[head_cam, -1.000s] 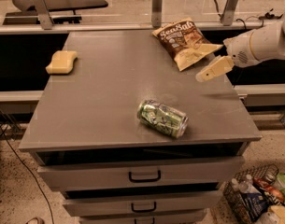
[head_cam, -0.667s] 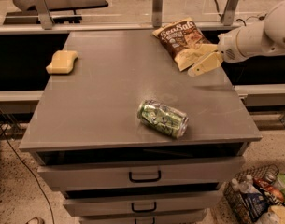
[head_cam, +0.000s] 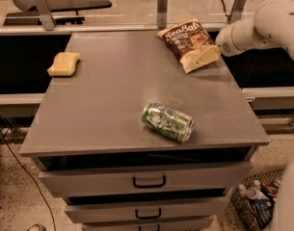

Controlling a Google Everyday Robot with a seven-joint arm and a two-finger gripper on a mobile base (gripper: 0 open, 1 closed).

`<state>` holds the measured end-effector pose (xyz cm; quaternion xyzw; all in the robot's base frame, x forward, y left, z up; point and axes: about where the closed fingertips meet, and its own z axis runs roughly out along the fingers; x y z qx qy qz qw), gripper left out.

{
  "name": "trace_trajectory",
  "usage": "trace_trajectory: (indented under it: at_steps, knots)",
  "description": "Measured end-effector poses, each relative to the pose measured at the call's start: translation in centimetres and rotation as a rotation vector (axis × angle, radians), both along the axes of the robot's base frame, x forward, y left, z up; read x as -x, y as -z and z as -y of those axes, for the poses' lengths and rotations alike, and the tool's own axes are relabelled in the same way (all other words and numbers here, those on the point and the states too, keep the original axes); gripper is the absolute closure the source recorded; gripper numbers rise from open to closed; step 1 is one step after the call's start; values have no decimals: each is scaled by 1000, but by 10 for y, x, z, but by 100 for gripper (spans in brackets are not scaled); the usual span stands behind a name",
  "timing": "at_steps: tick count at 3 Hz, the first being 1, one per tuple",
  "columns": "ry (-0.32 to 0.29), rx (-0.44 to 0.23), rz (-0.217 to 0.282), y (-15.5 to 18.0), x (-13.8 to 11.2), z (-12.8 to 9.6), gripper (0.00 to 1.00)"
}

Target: Move brown chip bag near sponge

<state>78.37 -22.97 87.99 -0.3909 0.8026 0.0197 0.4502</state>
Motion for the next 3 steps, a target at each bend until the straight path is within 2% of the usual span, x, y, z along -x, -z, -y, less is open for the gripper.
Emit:
trace_trajectory:
  at_steps: [1, 2, 3]
  knots:
    - [21, 4, -25, 3, -17, -3, 13]
    - [37, 7, -64, 7, -23, -4, 37]
    - [33, 15, -69, 0, -19, -2, 61]
